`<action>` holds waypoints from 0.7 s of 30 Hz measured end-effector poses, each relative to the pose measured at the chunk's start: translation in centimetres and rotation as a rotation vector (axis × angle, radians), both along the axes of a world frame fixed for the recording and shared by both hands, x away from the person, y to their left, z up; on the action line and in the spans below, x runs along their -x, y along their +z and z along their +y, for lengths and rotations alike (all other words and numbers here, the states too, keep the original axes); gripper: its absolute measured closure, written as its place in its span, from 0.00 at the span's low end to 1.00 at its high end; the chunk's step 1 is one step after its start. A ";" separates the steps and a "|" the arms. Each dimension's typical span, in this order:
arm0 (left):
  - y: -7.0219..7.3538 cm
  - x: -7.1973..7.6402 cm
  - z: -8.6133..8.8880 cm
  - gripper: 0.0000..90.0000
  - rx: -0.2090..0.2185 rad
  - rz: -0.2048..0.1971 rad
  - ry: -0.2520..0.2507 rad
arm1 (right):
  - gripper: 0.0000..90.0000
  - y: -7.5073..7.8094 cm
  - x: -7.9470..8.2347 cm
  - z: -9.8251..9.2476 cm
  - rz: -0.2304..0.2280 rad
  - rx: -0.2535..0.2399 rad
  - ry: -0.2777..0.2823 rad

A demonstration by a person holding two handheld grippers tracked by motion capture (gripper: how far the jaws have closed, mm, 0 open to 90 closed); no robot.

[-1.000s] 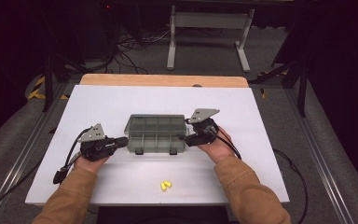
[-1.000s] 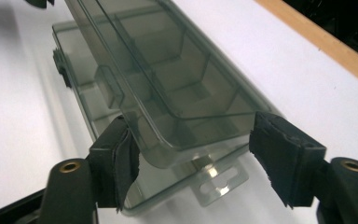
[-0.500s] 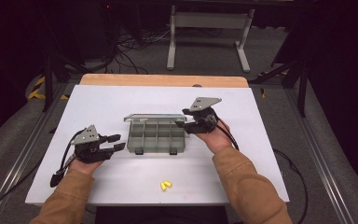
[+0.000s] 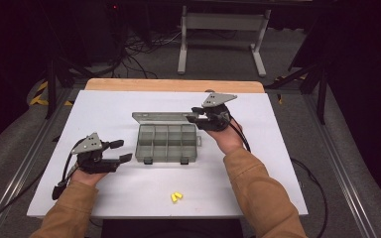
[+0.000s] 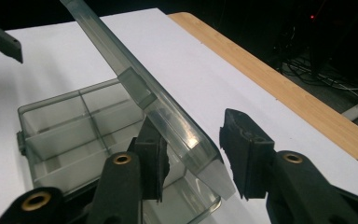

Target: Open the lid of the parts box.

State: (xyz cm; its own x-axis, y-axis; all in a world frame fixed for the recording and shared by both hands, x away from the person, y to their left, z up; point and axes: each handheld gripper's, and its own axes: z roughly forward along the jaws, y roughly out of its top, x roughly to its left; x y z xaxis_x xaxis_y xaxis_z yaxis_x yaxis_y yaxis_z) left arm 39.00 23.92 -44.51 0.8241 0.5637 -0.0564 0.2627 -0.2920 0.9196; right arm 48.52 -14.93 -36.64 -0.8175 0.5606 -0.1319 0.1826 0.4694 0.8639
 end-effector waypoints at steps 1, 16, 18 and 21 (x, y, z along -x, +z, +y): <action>0.0 0.0 0.0 0.37 0.007 -0.005 -0.001 | 0.69 0.0 -0.1 0.0 0.002 -0.001 -0.002; -0.1 0.2 0.6 0.28 0.036 -0.017 0.010 | 0.72 0.2 -2.4 0.1 0.010 -0.049 -0.057; -0.1 0.2 0.6 0.28 0.039 -0.017 0.010 | 0.72 0.2 -2.7 0.1 0.013 -0.055 -0.062; -0.1 0.2 0.7 0.28 0.034 -0.022 0.008 | 0.73 0.1 -3.0 0.1 0.010 -0.054 -0.071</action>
State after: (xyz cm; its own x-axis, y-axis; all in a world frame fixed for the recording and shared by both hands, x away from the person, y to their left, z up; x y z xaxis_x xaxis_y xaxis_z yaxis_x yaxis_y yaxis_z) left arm 38.80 24.57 -44.56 0.8207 0.5684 -0.0578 0.2447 -0.2583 0.9346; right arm 51.52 -14.82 -36.54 -0.7764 0.6234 -0.0922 0.2225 0.4081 0.8854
